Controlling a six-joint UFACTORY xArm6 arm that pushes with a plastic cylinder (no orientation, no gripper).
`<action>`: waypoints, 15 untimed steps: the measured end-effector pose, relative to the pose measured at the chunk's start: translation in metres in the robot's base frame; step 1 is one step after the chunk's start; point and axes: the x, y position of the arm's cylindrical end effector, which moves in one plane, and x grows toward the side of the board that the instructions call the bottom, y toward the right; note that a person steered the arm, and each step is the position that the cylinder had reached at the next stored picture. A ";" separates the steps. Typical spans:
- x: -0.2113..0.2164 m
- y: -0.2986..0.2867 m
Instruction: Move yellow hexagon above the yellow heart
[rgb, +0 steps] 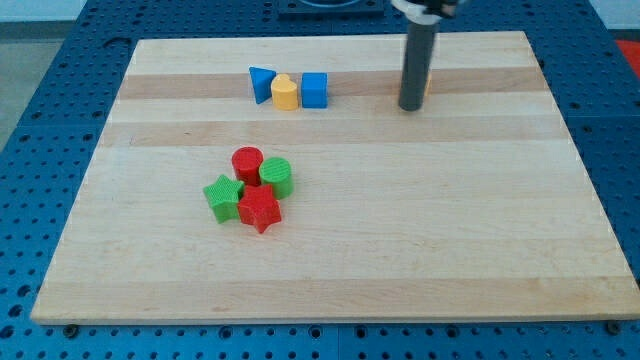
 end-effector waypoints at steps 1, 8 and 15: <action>0.005 0.050; -0.058 -0.088; -0.083 -0.162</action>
